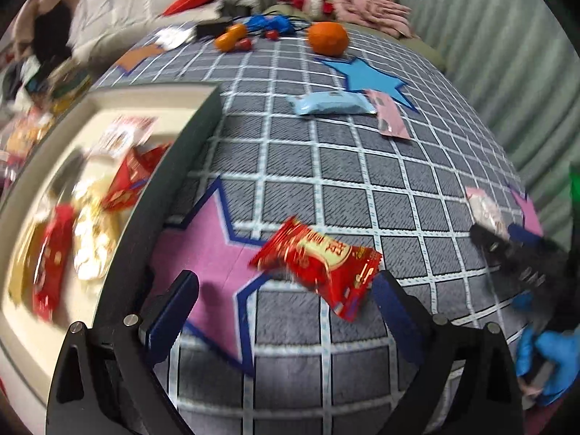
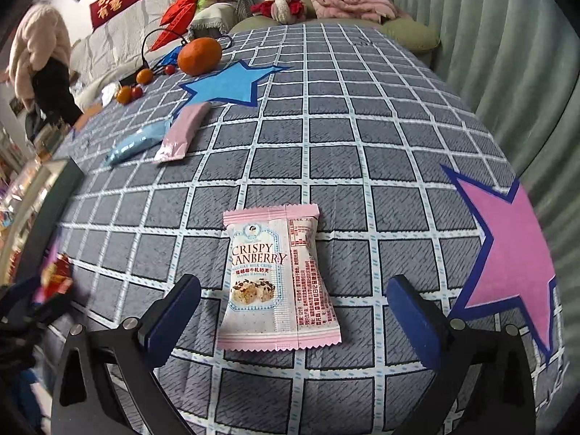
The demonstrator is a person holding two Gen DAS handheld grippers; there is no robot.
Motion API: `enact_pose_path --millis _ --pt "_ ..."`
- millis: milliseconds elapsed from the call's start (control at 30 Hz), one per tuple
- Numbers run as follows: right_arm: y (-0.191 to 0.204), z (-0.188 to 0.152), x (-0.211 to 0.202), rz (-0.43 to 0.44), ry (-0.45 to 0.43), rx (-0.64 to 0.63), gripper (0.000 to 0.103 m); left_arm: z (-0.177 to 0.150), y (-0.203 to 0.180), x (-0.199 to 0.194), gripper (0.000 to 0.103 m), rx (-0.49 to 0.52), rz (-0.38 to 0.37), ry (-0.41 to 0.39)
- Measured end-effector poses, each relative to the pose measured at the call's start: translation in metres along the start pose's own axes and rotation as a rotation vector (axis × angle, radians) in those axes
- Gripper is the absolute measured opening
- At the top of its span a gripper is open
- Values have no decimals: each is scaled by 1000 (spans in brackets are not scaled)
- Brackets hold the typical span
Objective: Organize snacks
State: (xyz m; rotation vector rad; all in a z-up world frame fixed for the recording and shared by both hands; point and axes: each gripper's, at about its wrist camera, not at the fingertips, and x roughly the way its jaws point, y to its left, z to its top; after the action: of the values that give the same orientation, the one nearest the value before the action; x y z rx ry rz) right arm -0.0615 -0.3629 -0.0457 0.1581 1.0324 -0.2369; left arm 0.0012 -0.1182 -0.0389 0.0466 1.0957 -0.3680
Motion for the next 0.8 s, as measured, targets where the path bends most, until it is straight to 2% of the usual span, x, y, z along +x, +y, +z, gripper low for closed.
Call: enact_pose_path --millis 33,100,200,300,433,567,600,633,667,700,733,800 --pt "5 -2 -1 -21 -16 -34 103 -1 3 -2 98 -33 -10 11" --pt "5 -4 1 -5 -29 -40 103 -3 11 -3 98 -111 -51 35" --pt "4 -5 1 -4 -38 -42 103 -3 9 1 98 -150 -95 67" --pt "3 -4 -8 -4 -48 -42 103 -1 0 3 98 -125 -81 66" --pt "3 -3 -11 -4 -51 -42 103 8 -4 9 98 -150 -81 65" --pt "3 -3 -8 -4 -51 -42 103 18 -7 17 95 -163 -32 53" --pt "4 -2 -7 -4 -52 -42 103 19 -9 18 90 -149 -11 49" --pt "3 -2 -7 -4 -52 -42 103 19 -13 18 79 -126 12 44" --pt "3 -2 -7 -4 -52 -42 103 18 -16 18 72 -95 42 36" --pt "3 -2 -7 -4 -52 -42 103 16 -20 18 59 -63 71 28" --pt "3 -2 -7 -3 -52 -42 103 15 -22 17 39 -41 85 16" --pt "4 -2 -7 -4 -52 -42 103 14 -22 18 29 -30 79 8"
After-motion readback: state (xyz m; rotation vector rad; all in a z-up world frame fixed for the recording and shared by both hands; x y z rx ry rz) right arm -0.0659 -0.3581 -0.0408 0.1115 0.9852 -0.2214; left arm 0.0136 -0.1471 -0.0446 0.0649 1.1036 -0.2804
